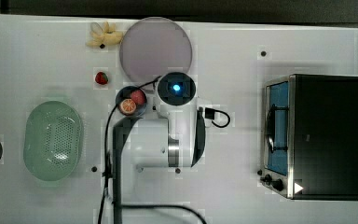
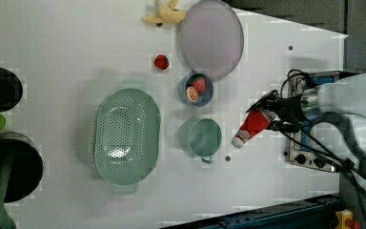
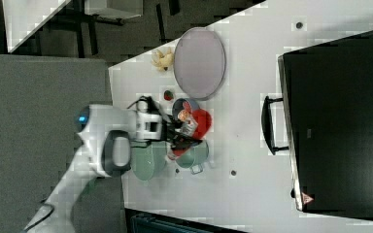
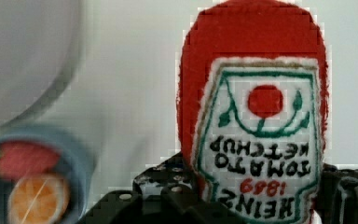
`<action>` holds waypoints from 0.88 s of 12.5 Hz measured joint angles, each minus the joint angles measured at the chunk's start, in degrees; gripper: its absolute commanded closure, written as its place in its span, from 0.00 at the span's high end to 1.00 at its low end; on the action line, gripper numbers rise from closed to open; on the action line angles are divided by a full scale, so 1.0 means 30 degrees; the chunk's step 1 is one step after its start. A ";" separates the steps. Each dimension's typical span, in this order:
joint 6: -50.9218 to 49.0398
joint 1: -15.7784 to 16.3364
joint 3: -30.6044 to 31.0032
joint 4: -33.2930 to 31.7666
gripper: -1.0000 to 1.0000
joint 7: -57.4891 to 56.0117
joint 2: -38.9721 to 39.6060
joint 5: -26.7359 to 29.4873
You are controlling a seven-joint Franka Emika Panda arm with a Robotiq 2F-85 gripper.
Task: Pick Ketchup from oven and place it on table.
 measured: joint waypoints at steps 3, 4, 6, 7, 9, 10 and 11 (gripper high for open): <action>0.3245 -0.0242 -0.0509 -0.0783 0.64 0.0048 0.1909 -0.0060; 0.3460 -0.0397 -0.0495 -0.0821 0.67 0.0054 0.2399 -0.0055; 0.3581 -0.0520 -0.0719 -0.0821 0.88 0.0059 0.3276 0.0150; 0.3982 -0.0645 -0.0705 -0.1044 1.00 0.0059 0.3425 0.0136; 0.3963 -0.0685 -0.0521 -0.1231 1.00 0.0068 0.3397 0.0262; 0.3963 -0.0754 -0.0291 -0.1268 1.00 0.0082 0.3234 0.0062; 0.3973 -0.0706 -0.0143 -0.1156 1.00 0.0085 0.2833 0.0040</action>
